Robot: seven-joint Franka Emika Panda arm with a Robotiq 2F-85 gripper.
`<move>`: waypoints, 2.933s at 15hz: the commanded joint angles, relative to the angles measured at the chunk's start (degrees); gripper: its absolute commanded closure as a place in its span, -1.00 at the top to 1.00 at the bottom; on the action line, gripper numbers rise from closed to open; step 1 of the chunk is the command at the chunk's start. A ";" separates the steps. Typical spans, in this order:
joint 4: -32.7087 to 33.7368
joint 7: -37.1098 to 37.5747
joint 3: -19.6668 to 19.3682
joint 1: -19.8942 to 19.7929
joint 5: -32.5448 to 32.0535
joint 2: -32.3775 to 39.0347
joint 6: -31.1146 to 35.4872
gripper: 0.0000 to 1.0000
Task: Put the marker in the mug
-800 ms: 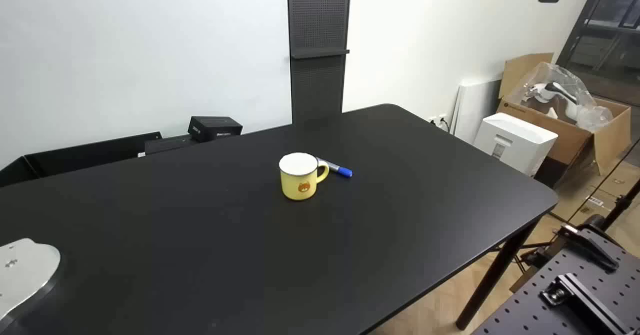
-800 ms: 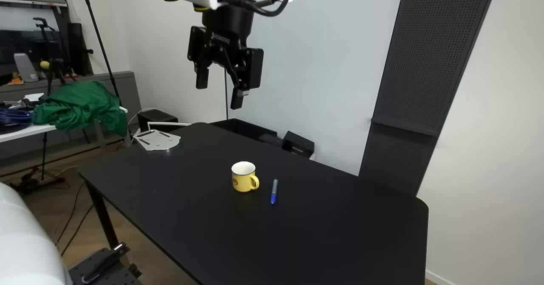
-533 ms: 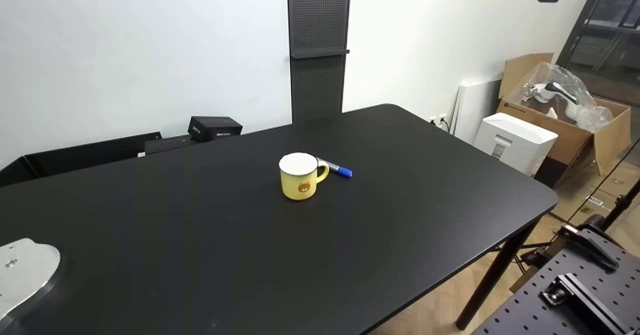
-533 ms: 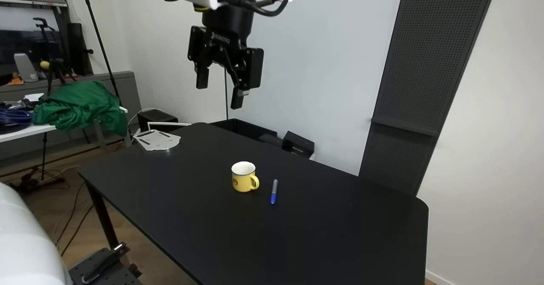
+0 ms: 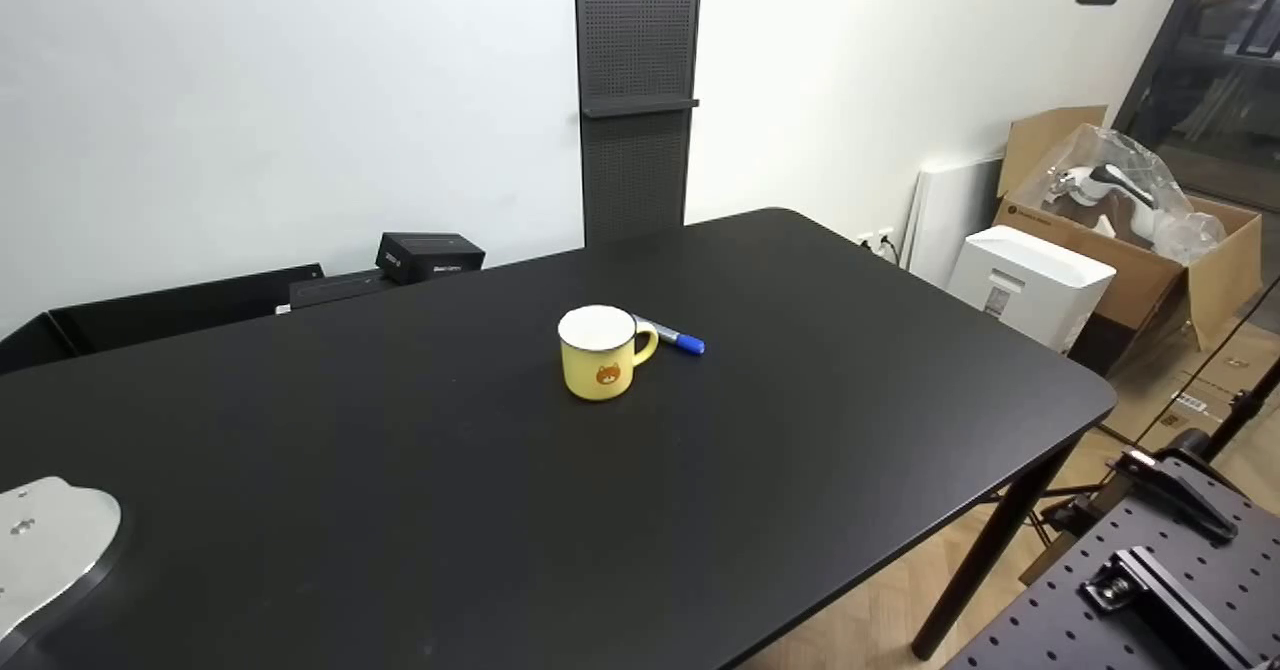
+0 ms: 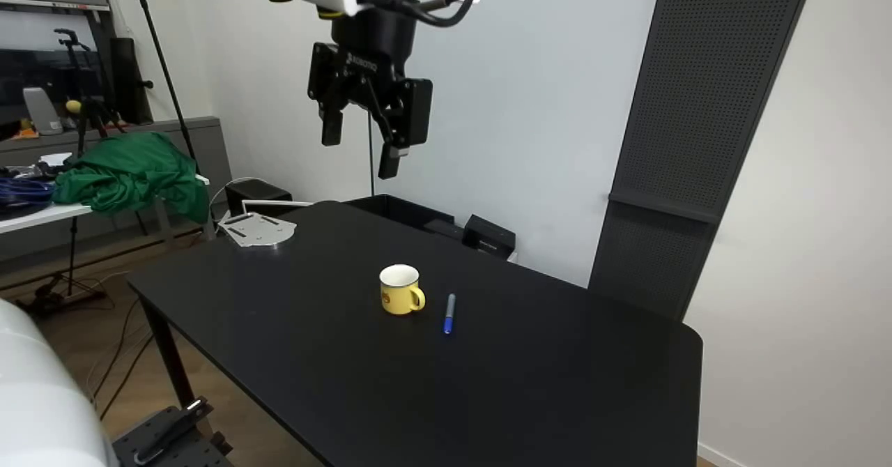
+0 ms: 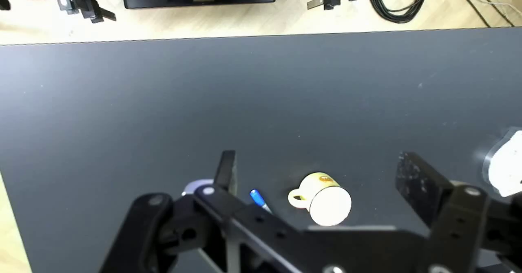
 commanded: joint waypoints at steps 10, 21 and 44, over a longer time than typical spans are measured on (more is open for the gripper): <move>-2.52 -4.56 0.58 -7.46 -16.98 14.44 38.05 1.00; -3.84 -14.36 -0.29 -3.54 -14.16 22.49 43.53 1.00; 3.30 -24.19 8.07 0.02 -10.10 49.11 56.05 1.00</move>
